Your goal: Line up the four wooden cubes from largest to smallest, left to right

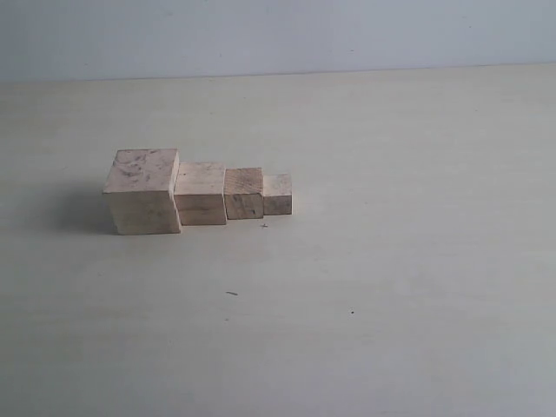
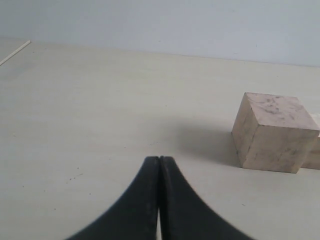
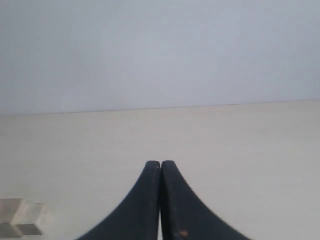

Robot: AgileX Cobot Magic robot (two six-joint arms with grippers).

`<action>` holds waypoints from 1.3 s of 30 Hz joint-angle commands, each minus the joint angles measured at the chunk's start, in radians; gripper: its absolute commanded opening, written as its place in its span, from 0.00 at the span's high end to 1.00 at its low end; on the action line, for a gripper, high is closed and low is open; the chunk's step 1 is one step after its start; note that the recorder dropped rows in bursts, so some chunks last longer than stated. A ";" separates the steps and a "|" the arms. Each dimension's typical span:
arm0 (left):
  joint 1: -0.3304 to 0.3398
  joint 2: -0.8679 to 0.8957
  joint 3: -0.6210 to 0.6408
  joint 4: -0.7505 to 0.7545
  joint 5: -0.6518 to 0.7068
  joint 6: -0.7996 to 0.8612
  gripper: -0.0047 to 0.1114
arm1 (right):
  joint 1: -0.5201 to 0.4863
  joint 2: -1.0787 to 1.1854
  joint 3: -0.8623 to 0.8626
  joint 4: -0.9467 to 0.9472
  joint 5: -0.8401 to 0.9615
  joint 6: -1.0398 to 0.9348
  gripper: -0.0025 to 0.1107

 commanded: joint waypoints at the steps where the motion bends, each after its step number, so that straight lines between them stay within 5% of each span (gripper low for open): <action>1: -0.006 -0.006 0.004 0.002 -0.012 -0.005 0.96 | -0.142 -0.179 0.164 -0.041 -0.062 -0.005 0.98; 15: -0.006 -0.006 0.004 0.002 -0.012 -0.005 0.96 | -0.196 -0.523 0.507 -0.064 -0.188 -0.004 0.98; 22: -0.006 -0.006 0.004 0.002 -0.012 -0.005 0.96 | -0.117 -0.610 0.662 -0.047 -0.268 0.002 0.98; 39: -0.006 -0.006 0.004 0.002 -0.012 -0.005 0.96 | -0.117 -0.610 0.678 -0.043 -0.146 0.002 0.98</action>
